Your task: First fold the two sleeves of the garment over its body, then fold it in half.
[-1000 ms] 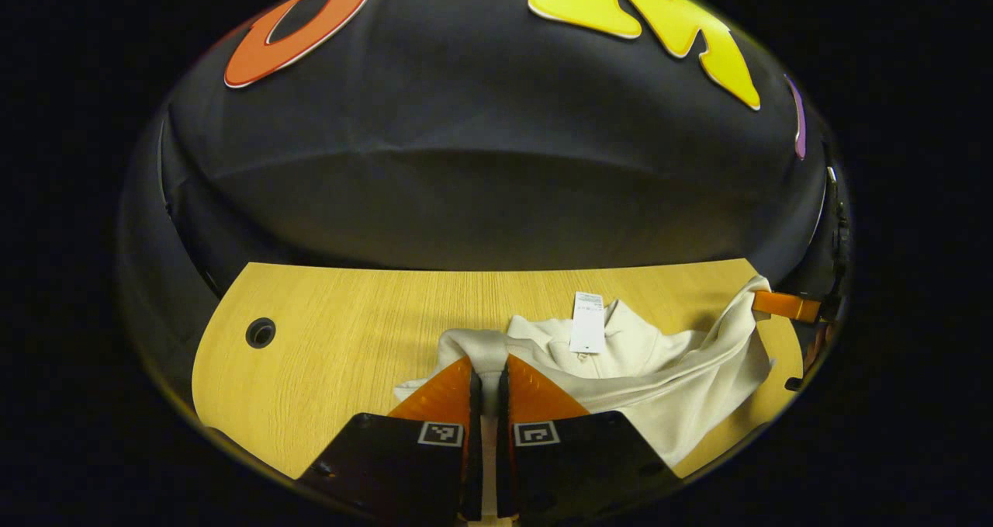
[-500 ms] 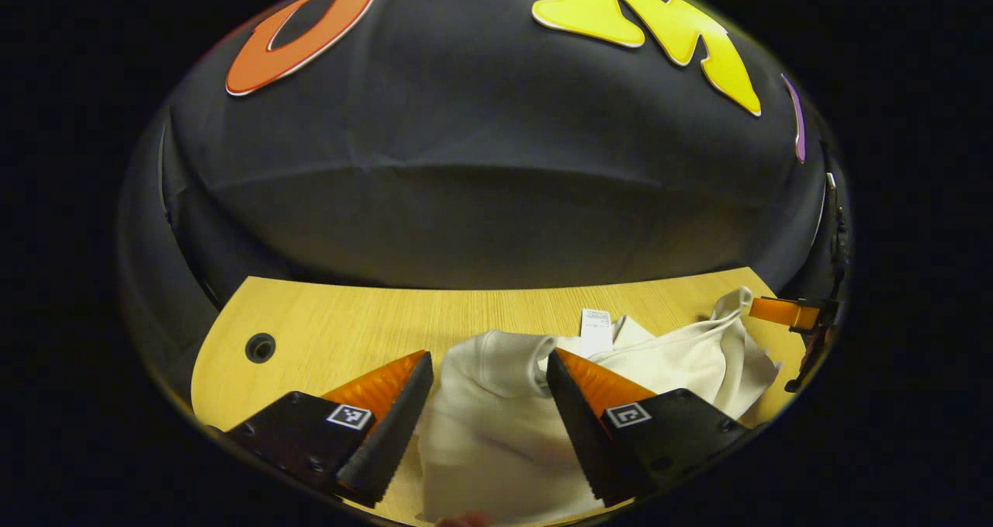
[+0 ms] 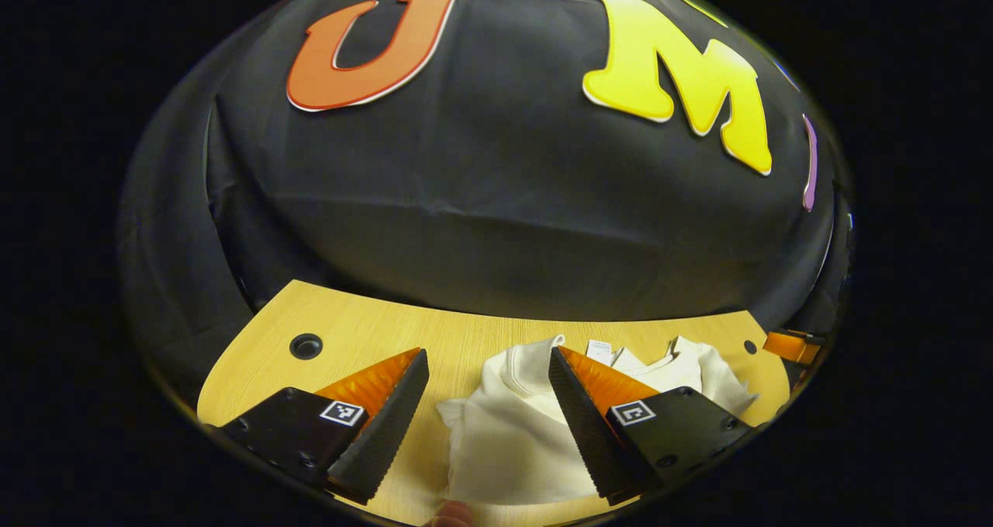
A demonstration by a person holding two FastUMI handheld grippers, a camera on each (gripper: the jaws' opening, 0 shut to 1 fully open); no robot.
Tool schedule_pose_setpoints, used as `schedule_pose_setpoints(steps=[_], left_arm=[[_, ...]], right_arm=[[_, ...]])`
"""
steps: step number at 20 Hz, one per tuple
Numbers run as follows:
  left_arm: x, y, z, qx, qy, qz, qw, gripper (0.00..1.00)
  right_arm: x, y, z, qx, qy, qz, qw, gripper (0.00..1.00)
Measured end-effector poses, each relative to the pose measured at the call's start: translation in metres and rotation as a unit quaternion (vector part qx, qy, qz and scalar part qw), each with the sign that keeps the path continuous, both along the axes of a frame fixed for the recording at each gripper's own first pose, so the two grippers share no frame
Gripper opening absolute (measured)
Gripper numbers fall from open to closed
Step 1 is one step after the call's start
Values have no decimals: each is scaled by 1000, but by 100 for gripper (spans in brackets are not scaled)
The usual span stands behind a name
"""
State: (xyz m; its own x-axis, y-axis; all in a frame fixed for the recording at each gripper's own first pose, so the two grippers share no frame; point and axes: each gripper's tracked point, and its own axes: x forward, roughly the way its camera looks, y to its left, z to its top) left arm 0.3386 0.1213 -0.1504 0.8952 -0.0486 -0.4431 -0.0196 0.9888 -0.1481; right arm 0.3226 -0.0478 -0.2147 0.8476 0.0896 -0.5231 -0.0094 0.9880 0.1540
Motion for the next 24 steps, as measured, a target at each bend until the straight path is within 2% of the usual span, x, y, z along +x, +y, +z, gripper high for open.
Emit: schedule_pose_setpoints(steps=[2, 4, 5, 7, 8, 11, 15, 19, 21, 24], left_arm=[[-22, 2, 29, -5, -21, 1, 1000, 99], [-42, 2, 67, 14, -54, 4, 998, 98], [-50, 2, 87, 24, -75, 6, 997, 98], [-72, -2, 130, 47, -116, 10, 992, 98], [-83, -7, 149, 52, -135, 4, 989, 97], [-118, -25, 195, 67, -171, 9, 983, 97], [-155, -36, 203, 49, -175, 18, 983, 98], [-203, -54, 203, 81, -209, 7, 975, 97], [-221, -59, 190, 91, -207, 4, 974, 97], [-239, -74, 177, 82, -209, -4, 974, 97]], right_arm=[[-17, 3, 29, -12, -26, 2, 1000, 89], [-33, 6, 60, -30, -53, 5, 998, 89], [-44, 13, 80, -29, -68, 8, 997, 86], [-66, 24, 124, -36, -104, 15, 994, 90], [-78, 27, 146, -43, -124, 16, 991, 95], [-120, 39, 198, -40, -169, 19, 985, 95], [-175, 41, 226, -31, -198, -1, 980, 94], [-223, 36, 226, -63, -231, -12, 971, 95], [-245, 38, 215, -68, -229, -5, 971, 93], [-264, 41, 207, -54, -218, -11, 974, 94]])
